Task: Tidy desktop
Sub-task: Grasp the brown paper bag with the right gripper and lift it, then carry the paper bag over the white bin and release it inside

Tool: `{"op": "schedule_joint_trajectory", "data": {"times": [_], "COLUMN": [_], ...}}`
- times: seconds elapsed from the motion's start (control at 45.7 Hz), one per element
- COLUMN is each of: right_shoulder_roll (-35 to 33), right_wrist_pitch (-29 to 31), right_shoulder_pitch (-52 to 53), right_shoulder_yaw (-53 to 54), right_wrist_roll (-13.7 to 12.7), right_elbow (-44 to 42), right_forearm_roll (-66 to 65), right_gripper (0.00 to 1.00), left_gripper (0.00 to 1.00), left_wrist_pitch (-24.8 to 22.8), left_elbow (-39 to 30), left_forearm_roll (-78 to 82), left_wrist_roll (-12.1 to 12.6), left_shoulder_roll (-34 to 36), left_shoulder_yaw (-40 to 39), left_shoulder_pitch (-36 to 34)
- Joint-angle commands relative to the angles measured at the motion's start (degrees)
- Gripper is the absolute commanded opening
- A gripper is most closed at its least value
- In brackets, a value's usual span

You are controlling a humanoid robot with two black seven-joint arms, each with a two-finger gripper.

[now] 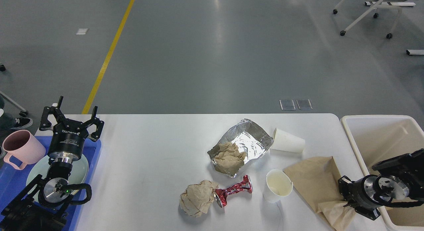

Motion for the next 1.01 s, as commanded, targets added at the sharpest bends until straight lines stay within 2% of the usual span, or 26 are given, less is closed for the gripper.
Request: {"op": "schedule_joint_trajectory", "data": {"times": [0.0, 0.263, 0.35, 0.766, 0.984], "right_shoulder_roll": [-0.04, -0.83, -2.23, -5.75, -5.84], "right_wrist_pitch": [-0.08, 1.06, 3.78, 23.55, 31.2], "right_shoulder_pitch": [0.3, 1.62, 4.6, 38.78, 56.36], "right_shoulder_yaw": [0.0, -0.52, -2.19, -21.0, -29.7], "right_wrist_roll": [0.01, -0.34, -0.34, -0.17, -0.17], "right_elbow": [0.33, 0.68, 3.05, 15.88, 19.92], "right_forearm_roll": [0.34, -0.09, -0.36, -10.64, -12.4], "right_gripper": [0.0, 0.0, 0.0, 0.0, 0.0], "left_gripper": [0.96, 0.96, 0.96, 0.96, 0.96], "left_wrist_pitch": [0.0, 0.0, 0.0, 0.0, 0.0], "left_elbow": [0.0, 0.0, 0.0, 0.0, 0.0], "left_forearm_roll": [0.0, 0.0, 0.0, 0.0, 0.0], "left_wrist_roll": [0.0, 0.0, 0.09, 0.09, 0.09], "left_shoulder_roll": [0.0, 0.0, 0.0, 0.09, 0.0], "left_shoulder_yaw": [0.0, 0.0, 0.0, 0.0, 0.0], "left_shoulder_pitch": [0.0, 0.0, 0.0, 0.0, 0.0]}}
